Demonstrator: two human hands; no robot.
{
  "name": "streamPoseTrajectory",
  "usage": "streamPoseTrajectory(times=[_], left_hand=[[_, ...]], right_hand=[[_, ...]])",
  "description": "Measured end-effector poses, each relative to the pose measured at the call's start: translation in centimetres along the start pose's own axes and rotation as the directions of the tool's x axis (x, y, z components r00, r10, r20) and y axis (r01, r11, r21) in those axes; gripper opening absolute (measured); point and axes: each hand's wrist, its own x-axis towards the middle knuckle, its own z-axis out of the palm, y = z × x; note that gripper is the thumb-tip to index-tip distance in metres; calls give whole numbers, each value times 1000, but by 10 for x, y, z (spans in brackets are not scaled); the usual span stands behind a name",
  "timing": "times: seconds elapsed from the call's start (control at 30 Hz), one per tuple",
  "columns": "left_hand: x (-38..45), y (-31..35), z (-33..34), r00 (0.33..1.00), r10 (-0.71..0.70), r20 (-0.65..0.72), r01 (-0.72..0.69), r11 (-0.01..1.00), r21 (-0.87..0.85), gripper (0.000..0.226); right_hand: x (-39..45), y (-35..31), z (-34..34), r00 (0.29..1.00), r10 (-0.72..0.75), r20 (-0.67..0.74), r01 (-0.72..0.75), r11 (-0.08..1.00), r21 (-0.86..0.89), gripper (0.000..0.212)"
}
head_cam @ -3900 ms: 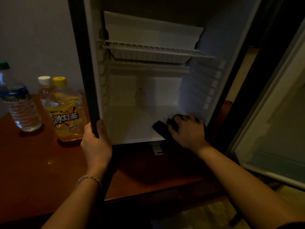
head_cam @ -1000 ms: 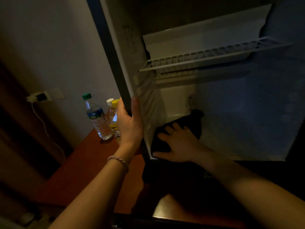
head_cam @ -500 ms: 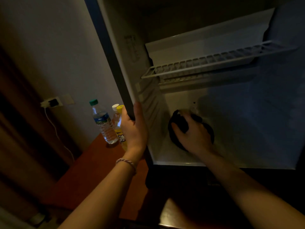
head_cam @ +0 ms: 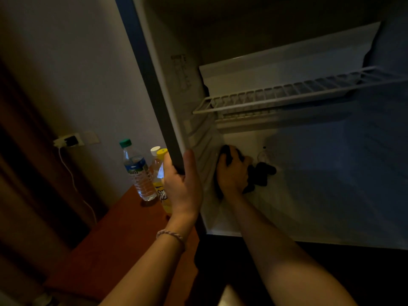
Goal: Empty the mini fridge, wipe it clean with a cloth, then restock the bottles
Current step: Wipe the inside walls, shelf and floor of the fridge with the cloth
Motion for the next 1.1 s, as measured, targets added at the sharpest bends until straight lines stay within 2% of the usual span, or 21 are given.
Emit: streamPoseTrajectory(times=[0.13,0.23,0.33,0.53,0.6,0.67,0.73,0.8,0.9,1.0,1.1], left_hand=[[-1,1,2,999,33,-13,-33,999,-5,23],[-1,-1,2,999,34,-17,-34,999,-6,18],[-1,-2,1,999,33,-23,-32,999,19,21],[0,-2,-1,1000,17,2,-17,999,37,23],[-1,0,-1,1000,4,9,-4,1000,26,19],[-1,3,-1,1000,-11,8,10,1000,12,23],[-2,4,-1,1000,-15,9,15,1000,7,25],[-2,5,0,1000,-22,10,22,1000,-13,22],[-2,4,-1,999,-26,25,27,999,-40,28],[-1,1,-1,999,-33,24,34,998,-47,38],[0,-1,0,999,-21,28,23,998,-52,34]], right_hand=[[-2,-2,5,992,127,3,-125,972,201,48],[-15,1,6,995,88,-50,-66,940,336,52],[-39,1,-1,992,74,-99,-28,916,401,42],[-100,1,-19,994,71,-79,-21,860,510,27],[-114,0,-23,996,51,-70,-4,835,550,15],[-120,-1,-24,994,26,-106,38,831,556,9],[-119,-2,-22,990,12,-143,69,833,549,12],[-113,-4,-18,990,26,-142,60,821,567,16],[-90,-2,-8,982,59,-181,55,824,564,8],[-55,0,4,979,62,-192,50,846,530,24],[-21,0,8,991,5,-137,64,865,498,31]])
